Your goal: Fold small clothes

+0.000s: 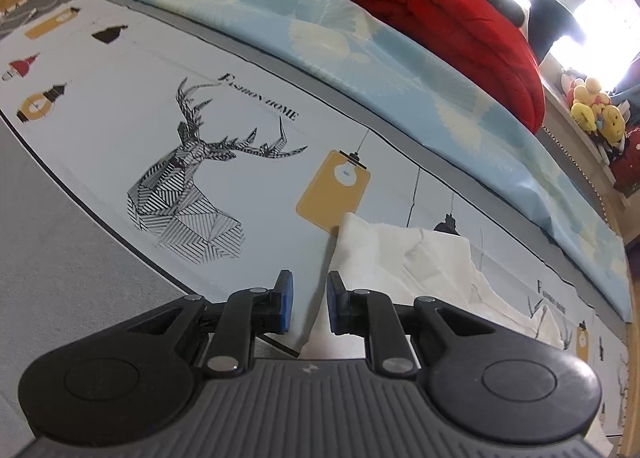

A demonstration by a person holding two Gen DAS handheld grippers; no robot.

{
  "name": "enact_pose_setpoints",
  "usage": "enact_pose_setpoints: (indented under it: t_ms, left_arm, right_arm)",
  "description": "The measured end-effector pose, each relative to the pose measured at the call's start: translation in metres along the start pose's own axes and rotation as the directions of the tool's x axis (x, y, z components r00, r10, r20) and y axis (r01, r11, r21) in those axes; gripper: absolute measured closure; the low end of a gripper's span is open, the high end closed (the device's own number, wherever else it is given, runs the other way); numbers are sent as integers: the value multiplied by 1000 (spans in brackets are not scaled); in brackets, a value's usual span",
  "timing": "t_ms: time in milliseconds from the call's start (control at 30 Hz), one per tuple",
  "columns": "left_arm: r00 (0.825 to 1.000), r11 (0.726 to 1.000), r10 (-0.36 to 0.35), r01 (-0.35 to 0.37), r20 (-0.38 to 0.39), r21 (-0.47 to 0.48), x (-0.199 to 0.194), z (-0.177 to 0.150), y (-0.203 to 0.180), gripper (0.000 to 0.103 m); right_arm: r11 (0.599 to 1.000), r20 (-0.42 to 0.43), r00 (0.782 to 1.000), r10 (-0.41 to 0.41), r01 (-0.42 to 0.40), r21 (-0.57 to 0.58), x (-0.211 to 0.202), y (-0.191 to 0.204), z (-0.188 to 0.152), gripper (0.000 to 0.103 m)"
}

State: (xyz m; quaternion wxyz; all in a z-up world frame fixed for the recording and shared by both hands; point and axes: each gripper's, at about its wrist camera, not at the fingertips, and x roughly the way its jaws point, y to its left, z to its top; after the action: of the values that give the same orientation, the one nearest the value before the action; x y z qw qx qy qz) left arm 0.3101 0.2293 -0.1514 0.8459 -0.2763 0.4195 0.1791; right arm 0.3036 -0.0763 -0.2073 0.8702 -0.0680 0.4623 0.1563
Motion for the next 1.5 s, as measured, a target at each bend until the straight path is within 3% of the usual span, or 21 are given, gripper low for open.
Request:
enact_pose_setpoints:
  t_ms: [133, 167, 233, 267, 400, 533, 700, 767, 833, 900, 933, 1000, 1167, 1233, 1267, 1333, 1433, 1500]
  left_arm:
    - [1000, 1000, -9, 9, -10, -2, 2, 0, -1, 85]
    - [1000, 1000, -11, 11, -12, 0, 3, 0, -2, 85]
    - [1000, 1000, -20, 20, -14, 7, 4, 0, -4, 85]
    - [1000, 1000, -25, 25, -15, 15, 4, 0, -6, 85]
    - [999, 997, -32, 35, -44, 67, 12, -7, -16, 85]
    - [996, 995, -29, 36, -82, 90, 21, -15, -20, 85]
    - [992, 988, -47, 63, -115, 139, 27, -25, -33, 85]
    - [990, 985, -50, 71, -135, 158, 32, -30, -38, 85]
    - [987, 984, -41, 67, -153, 168, 37, -35, -42, 85]
    - [984, 982, -43, 74, -173, 176, 40, -39, -45, 85]
    - [984, 981, -41, 72, -172, 182, 41, -40, -47, 85]
    - [983, 980, -51, 84, -178, 183, 41, -41, -54, 85]
    - [974, 969, -68, 116, -216, 219, 47, -49, -63, 85]
    - [969, 966, 22, 44, -248, 256, 61, -55, -58, 85]
    - [959, 964, 86, -12, -270, 266, 69, -57, -51, 91]
    - [961, 965, 97, -27, -260, 259, 67, -56, -49, 94]
    - [983, 962, 32, 19, -179, 274, 47, -50, -63, 90]
    - [981, 956, 6, 51, -194, 289, 50, -54, -68, 85]
  right_arm:
    - [997, -11, 998, -68, 68, -21, 16, 4, -3, 64]
    - [997, -3, 997, -73, 73, -11, 16, 2, -1, 68]
    - [996, 12, 996, -89, 89, 12, 12, -5, 3, 87]
    - [996, 25, 996, -85, 84, 37, 7, -10, 4, 87]
    - [974, 172, 978, -116, 79, 212, -29, -45, 11, 90]
    - [896, 324, 926, -195, 34, 442, -71, -101, 4, 90]
    - [756, 333, 885, -327, 33, 654, -93, -171, -22, 97]
    - [714, 280, 889, -362, 71, 697, -92, -190, -32, 97]
    - [671, 179, 917, -357, 118, 732, -82, -207, -40, 96]
    - [640, 78, 962, -263, 114, 760, -62, -218, -47, 92]
    - [615, 49, 973, -228, 105, 781, -56, -222, -52, 92]
    - [590, 34, 973, -226, 109, 800, -55, -224, -57, 92]
    - [592, 85, 969, -231, 71, 803, -63, -230, -50, 89]
    - [589, 73, 973, -220, 73, 805, -61, -237, -52, 89]
    - [579, 57, 974, -221, 84, 811, -57, -243, -51, 89]
    - [549, 32, 974, -223, 99, 830, -58, -250, -56, 89]
    - [502, 30, 971, -237, 96, 859, -65, -264, -62, 89]
    - [495, 40, 966, -255, 95, 864, -71, -271, -63, 89]
